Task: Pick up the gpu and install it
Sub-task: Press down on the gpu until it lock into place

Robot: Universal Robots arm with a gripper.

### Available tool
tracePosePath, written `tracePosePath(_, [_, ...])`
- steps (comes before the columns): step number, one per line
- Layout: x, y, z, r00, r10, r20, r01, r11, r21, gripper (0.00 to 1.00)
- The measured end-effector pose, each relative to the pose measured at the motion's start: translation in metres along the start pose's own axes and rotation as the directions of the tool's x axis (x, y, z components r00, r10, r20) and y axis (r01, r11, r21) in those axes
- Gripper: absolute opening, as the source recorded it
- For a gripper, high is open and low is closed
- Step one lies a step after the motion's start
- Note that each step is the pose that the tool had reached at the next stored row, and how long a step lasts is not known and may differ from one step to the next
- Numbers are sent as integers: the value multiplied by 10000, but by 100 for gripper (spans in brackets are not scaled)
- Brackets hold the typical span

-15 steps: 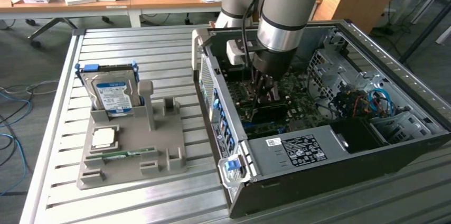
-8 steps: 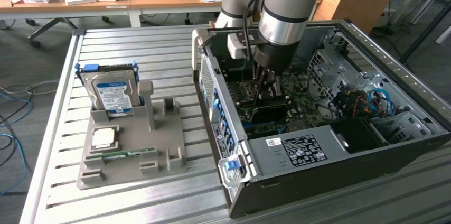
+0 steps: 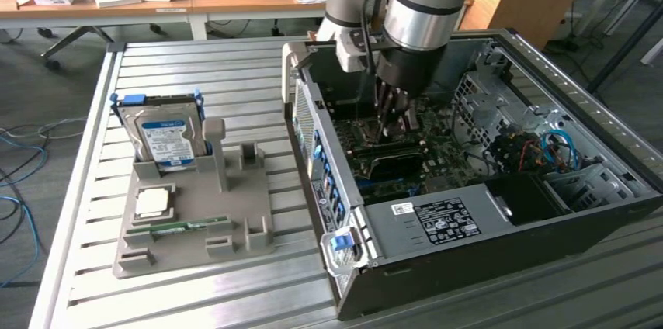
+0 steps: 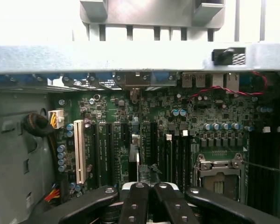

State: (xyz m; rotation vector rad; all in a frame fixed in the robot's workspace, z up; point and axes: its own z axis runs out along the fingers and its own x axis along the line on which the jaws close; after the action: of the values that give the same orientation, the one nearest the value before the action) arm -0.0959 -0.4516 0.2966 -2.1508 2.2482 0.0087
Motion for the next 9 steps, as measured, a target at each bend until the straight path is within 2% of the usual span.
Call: tracePosePath(9, [-10,-7,-384,10000,0,-1,0,10000,0,11])
